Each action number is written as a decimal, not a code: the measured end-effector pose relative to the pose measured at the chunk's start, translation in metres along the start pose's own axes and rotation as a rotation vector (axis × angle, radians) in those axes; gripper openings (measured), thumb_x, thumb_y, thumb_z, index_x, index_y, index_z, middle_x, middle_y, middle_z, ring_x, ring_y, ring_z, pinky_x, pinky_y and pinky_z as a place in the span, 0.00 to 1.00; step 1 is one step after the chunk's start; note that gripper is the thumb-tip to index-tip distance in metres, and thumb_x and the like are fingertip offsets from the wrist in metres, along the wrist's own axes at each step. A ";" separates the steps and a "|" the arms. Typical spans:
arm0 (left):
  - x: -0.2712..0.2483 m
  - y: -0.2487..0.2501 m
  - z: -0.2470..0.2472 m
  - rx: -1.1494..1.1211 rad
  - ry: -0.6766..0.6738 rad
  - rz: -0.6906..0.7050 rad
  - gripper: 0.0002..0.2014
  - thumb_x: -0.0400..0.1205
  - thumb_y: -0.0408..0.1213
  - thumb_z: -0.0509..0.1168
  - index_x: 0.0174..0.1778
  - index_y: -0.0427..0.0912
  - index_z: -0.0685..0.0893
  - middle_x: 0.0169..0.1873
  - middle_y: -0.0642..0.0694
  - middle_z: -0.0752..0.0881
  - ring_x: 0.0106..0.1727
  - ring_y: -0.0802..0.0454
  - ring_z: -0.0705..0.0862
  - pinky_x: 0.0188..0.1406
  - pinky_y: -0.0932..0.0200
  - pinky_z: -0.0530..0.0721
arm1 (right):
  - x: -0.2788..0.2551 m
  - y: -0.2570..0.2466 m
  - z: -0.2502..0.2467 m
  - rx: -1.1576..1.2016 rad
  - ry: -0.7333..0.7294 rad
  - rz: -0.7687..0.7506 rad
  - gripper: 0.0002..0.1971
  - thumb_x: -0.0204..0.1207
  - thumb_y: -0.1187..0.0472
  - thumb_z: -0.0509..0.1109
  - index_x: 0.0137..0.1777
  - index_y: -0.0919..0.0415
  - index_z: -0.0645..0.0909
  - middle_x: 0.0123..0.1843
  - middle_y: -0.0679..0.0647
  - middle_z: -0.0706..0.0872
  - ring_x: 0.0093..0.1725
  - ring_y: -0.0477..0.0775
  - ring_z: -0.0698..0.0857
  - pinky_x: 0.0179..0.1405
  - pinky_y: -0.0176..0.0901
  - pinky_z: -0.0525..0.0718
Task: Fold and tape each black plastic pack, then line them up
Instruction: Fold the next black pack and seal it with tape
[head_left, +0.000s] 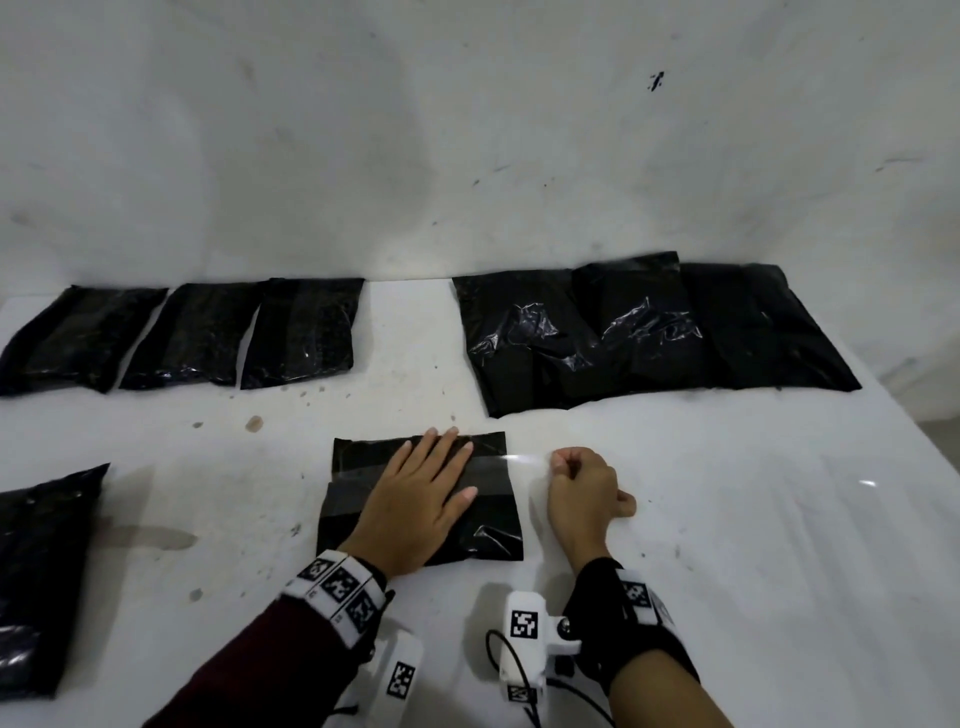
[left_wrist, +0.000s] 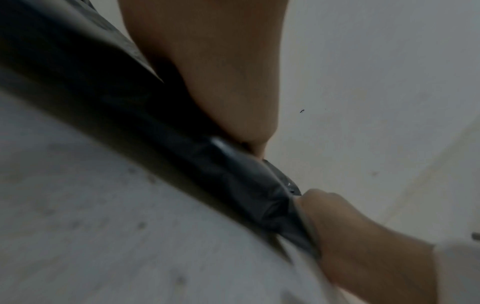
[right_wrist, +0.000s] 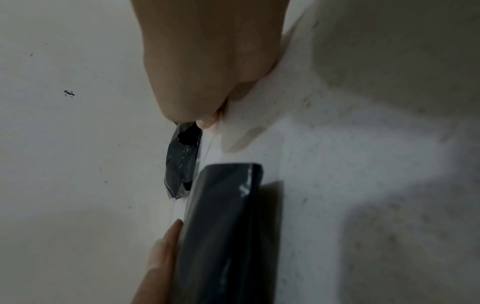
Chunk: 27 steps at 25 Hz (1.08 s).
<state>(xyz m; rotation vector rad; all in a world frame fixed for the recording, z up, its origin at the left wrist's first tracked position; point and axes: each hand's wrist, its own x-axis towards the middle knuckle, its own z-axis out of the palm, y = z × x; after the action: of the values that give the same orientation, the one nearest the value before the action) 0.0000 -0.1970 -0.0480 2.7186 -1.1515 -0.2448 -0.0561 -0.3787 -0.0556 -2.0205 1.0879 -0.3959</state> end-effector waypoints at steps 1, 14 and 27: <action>0.001 0.001 -0.003 0.004 -0.009 0.002 0.37 0.83 0.61 0.31 0.74 0.44 0.73 0.73 0.44 0.74 0.75 0.44 0.71 0.73 0.46 0.58 | 0.000 0.001 0.001 0.004 0.000 -0.001 0.17 0.74 0.69 0.63 0.29 0.48 0.73 0.34 0.41 0.79 0.45 0.49 0.77 0.48 0.45 0.53; 0.098 0.004 -0.031 -0.713 -0.256 -0.326 0.09 0.78 0.45 0.69 0.50 0.45 0.82 0.39 0.54 0.82 0.47 0.54 0.82 0.55 0.61 0.79 | 0.004 0.001 -0.007 0.196 -0.052 0.062 0.16 0.76 0.66 0.66 0.31 0.45 0.75 0.36 0.42 0.82 0.44 0.47 0.79 0.60 0.50 0.64; 0.078 -0.007 -0.065 -1.265 -0.498 -0.094 0.05 0.81 0.31 0.64 0.49 0.40 0.84 0.36 0.49 0.88 0.35 0.58 0.86 0.38 0.68 0.82 | 0.004 -0.016 -0.034 0.530 -0.331 0.096 0.09 0.78 0.67 0.67 0.37 0.63 0.83 0.36 0.54 0.85 0.37 0.49 0.81 0.40 0.36 0.77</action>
<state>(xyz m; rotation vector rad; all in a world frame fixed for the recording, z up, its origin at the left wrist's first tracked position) 0.0725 -0.2418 0.0071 1.5775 -0.5623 -1.2140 -0.0648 -0.3936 -0.0227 -1.4918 0.7696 -0.2530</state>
